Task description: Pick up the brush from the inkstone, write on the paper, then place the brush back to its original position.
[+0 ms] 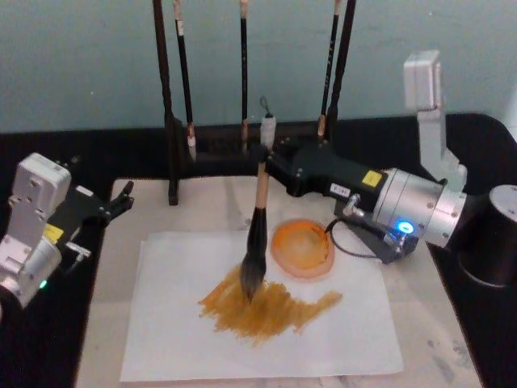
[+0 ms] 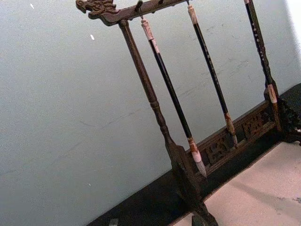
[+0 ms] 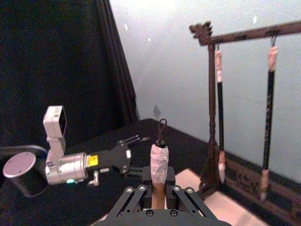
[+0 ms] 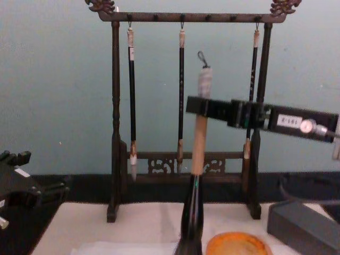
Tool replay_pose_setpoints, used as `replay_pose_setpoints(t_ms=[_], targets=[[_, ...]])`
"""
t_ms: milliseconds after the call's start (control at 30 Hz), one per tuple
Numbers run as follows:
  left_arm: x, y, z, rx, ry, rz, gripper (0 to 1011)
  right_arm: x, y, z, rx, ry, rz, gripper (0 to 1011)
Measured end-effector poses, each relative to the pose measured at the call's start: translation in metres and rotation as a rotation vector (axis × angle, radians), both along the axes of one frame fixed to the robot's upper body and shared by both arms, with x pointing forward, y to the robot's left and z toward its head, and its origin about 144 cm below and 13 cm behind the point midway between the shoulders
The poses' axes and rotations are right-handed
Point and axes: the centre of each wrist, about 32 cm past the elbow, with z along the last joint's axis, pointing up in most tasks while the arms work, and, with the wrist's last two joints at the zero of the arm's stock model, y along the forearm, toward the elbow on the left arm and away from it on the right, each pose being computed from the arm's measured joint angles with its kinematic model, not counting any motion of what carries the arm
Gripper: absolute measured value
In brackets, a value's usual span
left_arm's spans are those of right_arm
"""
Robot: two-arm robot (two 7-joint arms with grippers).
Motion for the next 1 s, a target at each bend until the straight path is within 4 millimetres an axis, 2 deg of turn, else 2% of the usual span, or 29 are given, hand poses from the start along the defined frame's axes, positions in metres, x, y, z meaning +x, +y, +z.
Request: replay_pose_setpoints(t_ms=[400, 1000], targets=[[0.000, 0.000, 0.000, 0.000, 0.000, 0.000, 1010, -0.006, 0.005, -0.006, -0.028, 0.028, 0.039, 153], [0.000, 0.000, 0.000, 0.000, 0.000, 0.000, 1010, 0.000, -0.004, -0.012, -0.087, 0.012, -0.033, 153]])
